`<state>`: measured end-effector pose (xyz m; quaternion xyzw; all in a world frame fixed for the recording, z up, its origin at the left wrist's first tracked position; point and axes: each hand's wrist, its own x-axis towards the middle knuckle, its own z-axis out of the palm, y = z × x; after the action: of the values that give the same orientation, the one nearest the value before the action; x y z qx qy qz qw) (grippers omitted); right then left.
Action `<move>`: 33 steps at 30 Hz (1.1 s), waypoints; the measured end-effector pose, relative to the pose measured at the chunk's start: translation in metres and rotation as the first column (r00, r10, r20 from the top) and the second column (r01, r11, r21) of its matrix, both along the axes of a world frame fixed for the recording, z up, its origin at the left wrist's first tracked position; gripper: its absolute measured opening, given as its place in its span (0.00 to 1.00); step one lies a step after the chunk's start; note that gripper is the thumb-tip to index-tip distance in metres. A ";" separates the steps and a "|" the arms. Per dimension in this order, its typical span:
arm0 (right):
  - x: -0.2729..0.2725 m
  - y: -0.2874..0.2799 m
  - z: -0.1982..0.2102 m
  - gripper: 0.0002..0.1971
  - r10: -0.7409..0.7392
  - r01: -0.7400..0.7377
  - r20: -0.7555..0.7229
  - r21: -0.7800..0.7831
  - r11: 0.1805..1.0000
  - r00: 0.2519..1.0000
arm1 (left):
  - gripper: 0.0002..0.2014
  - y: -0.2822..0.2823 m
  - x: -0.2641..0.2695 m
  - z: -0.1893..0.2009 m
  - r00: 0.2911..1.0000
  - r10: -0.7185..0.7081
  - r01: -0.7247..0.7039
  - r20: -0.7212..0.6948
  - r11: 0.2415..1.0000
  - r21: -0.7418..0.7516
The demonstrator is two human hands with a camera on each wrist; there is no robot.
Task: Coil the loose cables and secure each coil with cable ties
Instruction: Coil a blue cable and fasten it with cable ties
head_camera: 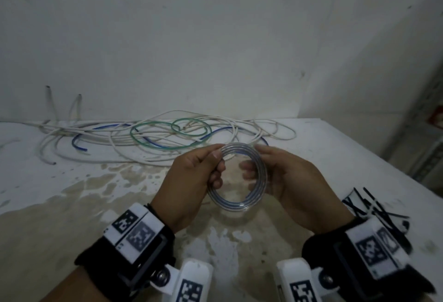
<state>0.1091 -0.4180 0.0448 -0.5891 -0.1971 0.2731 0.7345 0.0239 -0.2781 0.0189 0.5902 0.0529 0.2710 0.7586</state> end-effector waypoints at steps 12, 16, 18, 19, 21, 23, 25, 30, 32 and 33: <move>-0.017 0.005 0.001 0.11 0.094 0.221 0.691 -0.353 0.909 0.717 | 0.13 -0.007 -0.015 -0.010 0.994 -0.055 0.060 -0.099 0.997 0.053; -0.019 -0.005 -0.005 0.11 0.117 0.257 0.708 -0.398 0.881 0.696 | 0.13 -0.022 -0.016 -0.019 0.985 0.073 -0.014 -0.154 0.935 0.353; -0.019 -0.011 -0.009 0.10 0.149 0.238 0.689 -0.433 0.869 0.709 | 0.15 -0.033 -0.017 -0.022 0.986 0.098 -0.029 -0.136 0.899 0.437; -0.018 -0.015 -0.010 0.09 0.152 0.223 0.664 -0.445 0.868 0.732 | 0.15 -0.036 -0.018 -0.023 0.985 0.105 -0.034 -0.134 0.894 0.446; -0.017 -0.021 -0.012 0.07 0.150 0.207 0.628 -0.458 0.865 0.764 | 0.14 -0.038 -0.019 -0.023 0.982 0.105 -0.017 -0.156 0.877 0.480; -0.016 -0.026 -0.014 0.08 0.183 0.202 0.638 -0.481 0.853 0.748 | 0.14 -0.038 -0.021 -0.023 0.977 0.099 0.010 -0.188 0.862 0.507; -0.018 -0.029 -0.016 0.09 0.202 0.197 0.641 -0.494 0.847 0.740 | 0.15 -0.041 -0.021 -0.023 0.971 0.070 0.032 -0.227 0.910 0.414; -0.022 -0.028 -0.026 0.08 0.083 0.227 0.606 -0.417 0.880 0.791 | 0.14 -0.049 -0.021 -0.021 0.949 -0.129 0.141 -0.289 0.990 0.022; -0.025 -0.027 -0.028 0.08 0.056 0.226 0.578 -0.404 0.886 0.814 | 0.14 -0.047 -0.020 -0.021 0.947 -0.139 0.146 -0.290 0.989 0.001; -0.027 -0.027 -0.028 0.08 0.050 0.220 0.563 -0.402 0.889 0.825 | 0.14 -0.045 -0.020 -0.021 0.946 -0.139 0.141 -0.293 0.990 -0.015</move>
<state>0.0822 -0.4451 0.0173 -0.8048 -0.3071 0.0928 0.4994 0.0042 -0.3228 -0.0023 0.6285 0.1218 0.1261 0.7578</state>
